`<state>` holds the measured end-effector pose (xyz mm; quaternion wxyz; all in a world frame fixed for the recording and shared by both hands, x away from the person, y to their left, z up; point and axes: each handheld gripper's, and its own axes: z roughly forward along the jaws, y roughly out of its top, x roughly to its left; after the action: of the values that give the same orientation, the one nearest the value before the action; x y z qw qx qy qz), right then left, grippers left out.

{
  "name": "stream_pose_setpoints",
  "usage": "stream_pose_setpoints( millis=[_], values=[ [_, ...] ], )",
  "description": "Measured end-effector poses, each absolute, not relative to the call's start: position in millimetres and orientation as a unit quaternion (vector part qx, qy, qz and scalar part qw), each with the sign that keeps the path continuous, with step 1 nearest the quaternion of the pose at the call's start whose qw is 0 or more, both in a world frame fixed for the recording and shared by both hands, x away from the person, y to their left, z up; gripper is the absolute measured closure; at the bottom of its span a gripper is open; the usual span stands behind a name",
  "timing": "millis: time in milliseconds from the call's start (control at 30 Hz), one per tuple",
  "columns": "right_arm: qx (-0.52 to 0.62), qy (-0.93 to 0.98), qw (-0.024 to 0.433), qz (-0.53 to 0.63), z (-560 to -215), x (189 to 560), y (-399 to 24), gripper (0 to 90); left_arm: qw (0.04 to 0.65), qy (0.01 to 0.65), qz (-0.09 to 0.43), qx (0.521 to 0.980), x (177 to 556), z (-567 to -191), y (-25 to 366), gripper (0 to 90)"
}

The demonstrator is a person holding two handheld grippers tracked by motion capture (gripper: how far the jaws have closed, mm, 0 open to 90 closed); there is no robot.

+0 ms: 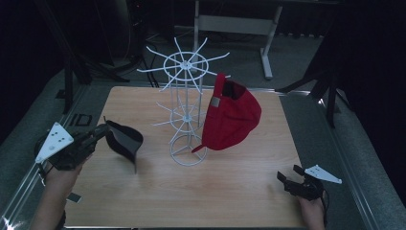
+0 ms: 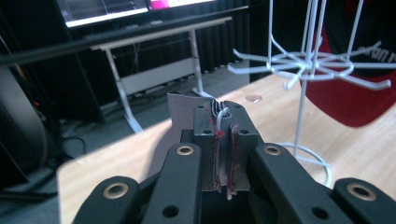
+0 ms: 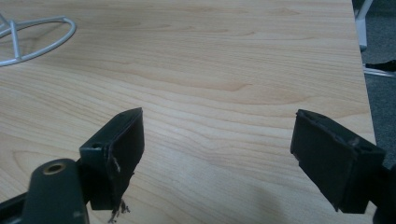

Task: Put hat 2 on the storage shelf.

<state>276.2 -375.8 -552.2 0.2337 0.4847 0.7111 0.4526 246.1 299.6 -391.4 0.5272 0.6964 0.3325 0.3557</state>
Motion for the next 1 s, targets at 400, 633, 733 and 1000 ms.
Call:
stream_pose_setpoints(
  millis=[400, 633, 733, 1000],
  values=[
    [0.486, 0.714, 0.220, 0.454, -551, 276, -376, 17.3, 0.561, 0.281, 0.372, 0.684, 225, -354, 297, 85.3],
    [0.487, 0.714, 0.216, 0.454, -552, 276, -377, 17.3, 0.580, 0.254, 0.374, 0.678, 227, -328, 287, 85.3],
    [0.489, 0.714, 0.216, 0.452, -552, 276, -377, 17.3, 0.582, 0.246, 0.376, 0.678, 230, -316, 281, 85.3],
    [0.488, 0.716, 0.218, 0.449, -551, 277, -376, 17.3, 0.575, 0.216, 0.378, 0.693, 228, -287, 261, 85.3]
  ],
)
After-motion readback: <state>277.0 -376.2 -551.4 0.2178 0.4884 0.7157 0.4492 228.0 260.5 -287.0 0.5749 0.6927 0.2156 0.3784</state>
